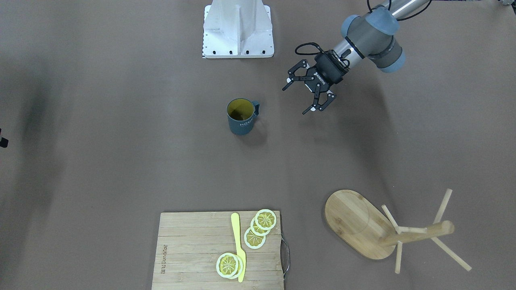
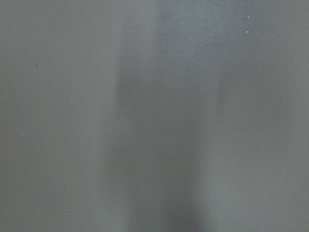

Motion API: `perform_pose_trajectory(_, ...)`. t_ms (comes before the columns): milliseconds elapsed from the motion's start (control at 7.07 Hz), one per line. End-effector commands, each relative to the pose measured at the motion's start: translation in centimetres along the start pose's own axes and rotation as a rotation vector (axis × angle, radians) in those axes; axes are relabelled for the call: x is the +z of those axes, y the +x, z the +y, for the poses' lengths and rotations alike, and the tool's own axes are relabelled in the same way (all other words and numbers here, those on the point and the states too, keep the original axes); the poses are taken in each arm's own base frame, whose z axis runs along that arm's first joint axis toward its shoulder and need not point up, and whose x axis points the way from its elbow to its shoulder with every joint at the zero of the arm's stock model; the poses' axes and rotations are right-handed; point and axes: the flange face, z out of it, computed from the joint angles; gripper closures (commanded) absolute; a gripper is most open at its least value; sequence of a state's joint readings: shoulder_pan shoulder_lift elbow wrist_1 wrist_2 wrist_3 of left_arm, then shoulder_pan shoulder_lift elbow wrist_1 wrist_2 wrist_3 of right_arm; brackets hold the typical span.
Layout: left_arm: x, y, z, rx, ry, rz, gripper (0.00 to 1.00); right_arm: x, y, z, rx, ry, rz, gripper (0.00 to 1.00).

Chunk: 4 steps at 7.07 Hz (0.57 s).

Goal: Hang cup on storage rack
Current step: 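Move the left gripper to the blue mug's handle and grasp it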

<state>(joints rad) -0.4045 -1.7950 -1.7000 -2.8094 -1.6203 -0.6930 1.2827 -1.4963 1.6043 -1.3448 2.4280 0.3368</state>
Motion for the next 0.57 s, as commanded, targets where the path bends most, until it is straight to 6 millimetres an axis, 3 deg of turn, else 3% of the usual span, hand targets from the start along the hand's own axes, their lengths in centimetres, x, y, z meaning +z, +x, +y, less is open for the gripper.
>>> perform_pose_trajectory(0,3.8,3.8,2.5,0.017,0.034,-0.046,0.03,-0.1,1.0,0.4,-0.011,0.001,0.003,0.00)
perform_pose_trajectory(283,7.8,6.1,1.8,0.046,0.067,-0.068,0.04,0.0,1.4,0.8,-0.010,-0.001,0.004,0.00)
perform_pose_trajectory(424,7.9,6.0,1.9,0.046,0.065,-0.069,0.08,0.0,1.5,0.8,-0.010,-0.002,0.005,0.00)
